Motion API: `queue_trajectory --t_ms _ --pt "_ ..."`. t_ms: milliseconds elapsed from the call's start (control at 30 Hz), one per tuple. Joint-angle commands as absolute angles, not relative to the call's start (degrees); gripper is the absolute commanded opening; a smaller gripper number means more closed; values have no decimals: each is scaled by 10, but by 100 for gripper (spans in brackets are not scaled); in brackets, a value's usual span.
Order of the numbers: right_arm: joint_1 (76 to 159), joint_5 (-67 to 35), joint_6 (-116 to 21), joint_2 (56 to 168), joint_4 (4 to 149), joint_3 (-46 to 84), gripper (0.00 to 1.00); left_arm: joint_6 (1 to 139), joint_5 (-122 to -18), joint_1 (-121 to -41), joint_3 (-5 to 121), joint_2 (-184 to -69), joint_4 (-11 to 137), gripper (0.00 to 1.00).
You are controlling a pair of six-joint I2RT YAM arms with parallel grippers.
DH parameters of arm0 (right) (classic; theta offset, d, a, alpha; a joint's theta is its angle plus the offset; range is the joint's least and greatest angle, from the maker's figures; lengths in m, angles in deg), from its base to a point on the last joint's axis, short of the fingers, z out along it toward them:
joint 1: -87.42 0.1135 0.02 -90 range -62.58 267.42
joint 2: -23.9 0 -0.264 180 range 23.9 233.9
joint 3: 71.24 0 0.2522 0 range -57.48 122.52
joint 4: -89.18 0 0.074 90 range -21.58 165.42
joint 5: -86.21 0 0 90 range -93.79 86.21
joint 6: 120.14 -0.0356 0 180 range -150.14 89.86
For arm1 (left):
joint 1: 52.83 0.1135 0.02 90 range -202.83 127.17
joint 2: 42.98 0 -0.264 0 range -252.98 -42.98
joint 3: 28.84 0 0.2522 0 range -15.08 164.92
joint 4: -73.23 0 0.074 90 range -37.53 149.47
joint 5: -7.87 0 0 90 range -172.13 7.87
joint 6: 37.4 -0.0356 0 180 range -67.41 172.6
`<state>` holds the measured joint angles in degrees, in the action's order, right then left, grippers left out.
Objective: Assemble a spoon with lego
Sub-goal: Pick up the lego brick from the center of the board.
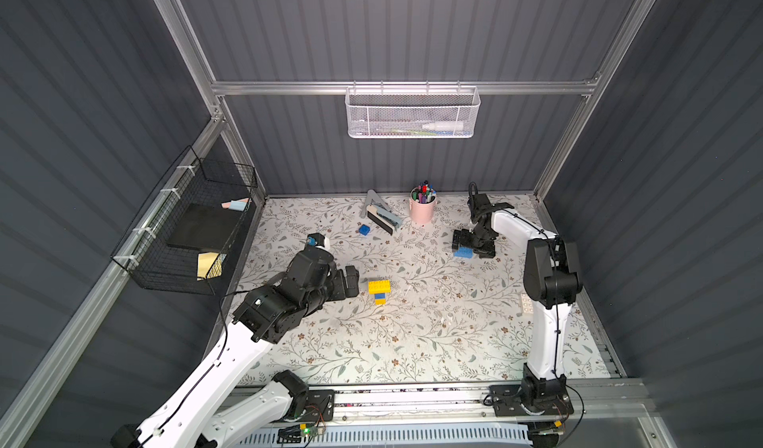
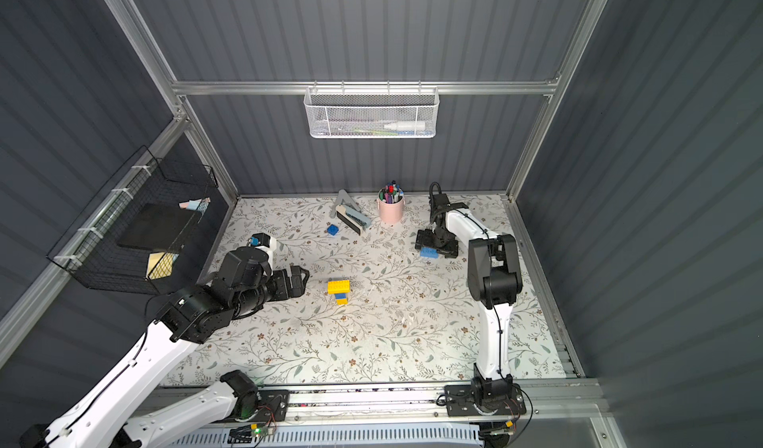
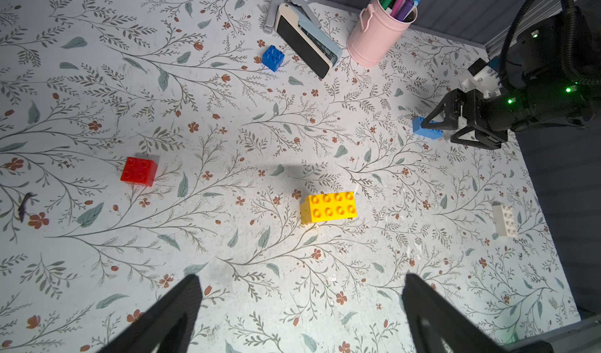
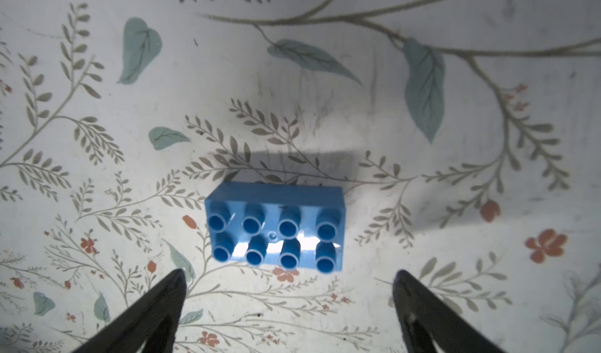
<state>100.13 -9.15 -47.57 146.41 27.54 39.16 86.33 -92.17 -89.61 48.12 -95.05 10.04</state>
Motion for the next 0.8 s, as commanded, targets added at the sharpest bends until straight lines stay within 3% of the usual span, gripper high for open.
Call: queue_trajectory --t_ms 0,533,767 --pt "1007 -93 -491 1482 248 415 99 870 -909 -900 471 -942 110 99" --pt "1035 -3 -495 1557 203 489 90 873 -924 -900 461 -920 88 99" --pt "1038 30 -490 1577 187 510 80 878 -939 -900 463 -907 70 99"
